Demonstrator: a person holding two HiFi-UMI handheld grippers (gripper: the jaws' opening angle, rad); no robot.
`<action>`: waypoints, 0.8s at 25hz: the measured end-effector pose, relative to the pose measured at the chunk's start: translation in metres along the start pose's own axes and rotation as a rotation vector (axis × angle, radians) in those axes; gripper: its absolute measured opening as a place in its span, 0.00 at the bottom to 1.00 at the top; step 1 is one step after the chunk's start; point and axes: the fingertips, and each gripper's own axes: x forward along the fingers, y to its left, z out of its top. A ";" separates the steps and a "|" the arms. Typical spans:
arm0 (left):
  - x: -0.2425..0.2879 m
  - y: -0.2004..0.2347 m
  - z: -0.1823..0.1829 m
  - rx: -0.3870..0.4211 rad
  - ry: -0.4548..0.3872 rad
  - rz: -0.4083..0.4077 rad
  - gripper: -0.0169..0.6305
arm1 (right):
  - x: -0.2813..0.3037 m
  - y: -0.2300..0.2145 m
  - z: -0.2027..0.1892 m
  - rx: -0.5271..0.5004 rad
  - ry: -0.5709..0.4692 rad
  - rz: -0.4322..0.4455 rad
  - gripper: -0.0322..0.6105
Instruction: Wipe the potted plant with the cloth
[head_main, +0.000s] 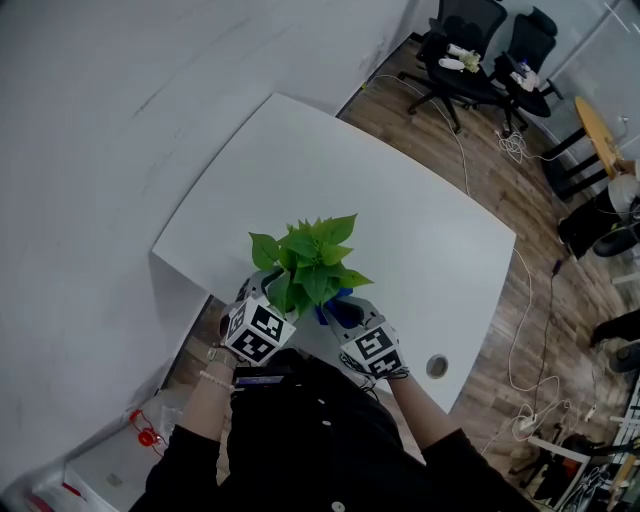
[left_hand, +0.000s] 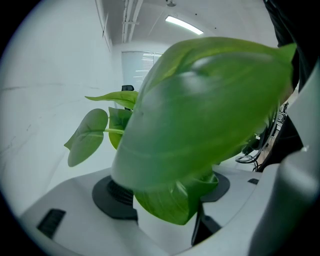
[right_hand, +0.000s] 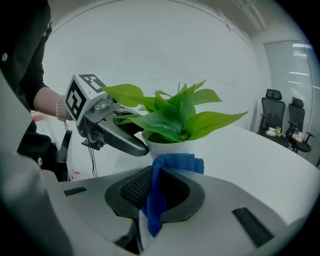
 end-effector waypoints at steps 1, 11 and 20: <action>0.001 0.000 0.000 -0.003 -0.002 0.004 0.53 | 0.002 0.003 -0.001 0.001 -0.002 0.001 0.17; 0.007 -0.002 0.004 -0.030 -0.011 0.050 0.53 | 0.008 0.021 0.002 -0.026 -0.013 0.031 0.17; 0.007 -0.004 0.004 -0.037 -0.020 0.058 0.53 | -0.002 -0.004 -0.004 0.047 -0.017 -0.078 0.17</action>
